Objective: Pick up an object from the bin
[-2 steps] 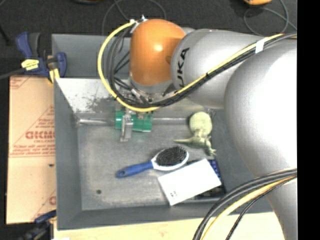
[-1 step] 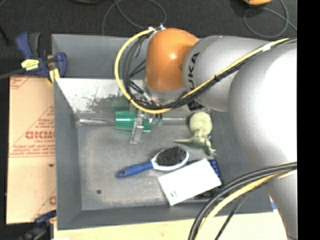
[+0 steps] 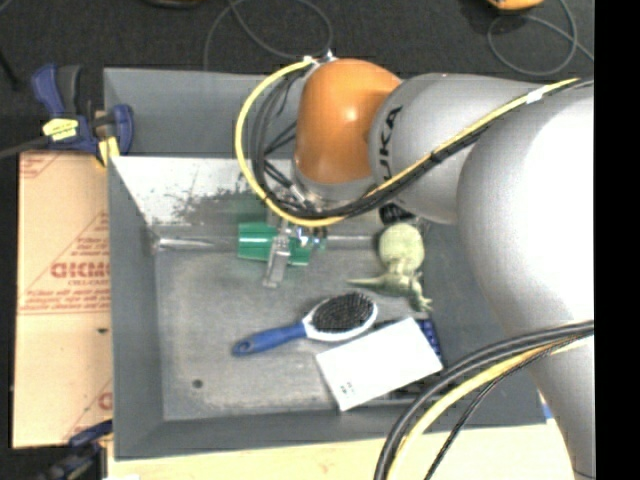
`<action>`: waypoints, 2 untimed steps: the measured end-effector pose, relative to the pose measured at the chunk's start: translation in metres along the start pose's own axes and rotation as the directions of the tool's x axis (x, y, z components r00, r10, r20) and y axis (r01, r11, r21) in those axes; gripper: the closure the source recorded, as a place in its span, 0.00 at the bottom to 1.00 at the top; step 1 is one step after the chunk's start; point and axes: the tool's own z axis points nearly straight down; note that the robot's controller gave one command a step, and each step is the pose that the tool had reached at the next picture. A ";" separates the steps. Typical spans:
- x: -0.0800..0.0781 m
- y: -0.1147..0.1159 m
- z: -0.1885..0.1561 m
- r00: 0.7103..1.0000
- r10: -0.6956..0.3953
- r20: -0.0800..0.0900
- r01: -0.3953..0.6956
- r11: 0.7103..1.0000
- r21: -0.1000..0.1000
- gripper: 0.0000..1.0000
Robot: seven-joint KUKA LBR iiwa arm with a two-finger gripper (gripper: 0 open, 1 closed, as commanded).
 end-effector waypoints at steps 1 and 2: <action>0.002 0.016 -0.017 0.990 0.140 -0.002 -0.140 0.990 0.001 0.00; -0.002 0.011 0.056 0.999 0.049 -0.006 -0.049 0.999 0.003 0.00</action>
Offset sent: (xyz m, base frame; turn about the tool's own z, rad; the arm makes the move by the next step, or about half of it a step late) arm 0.0040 0.0105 -0.0585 0.0504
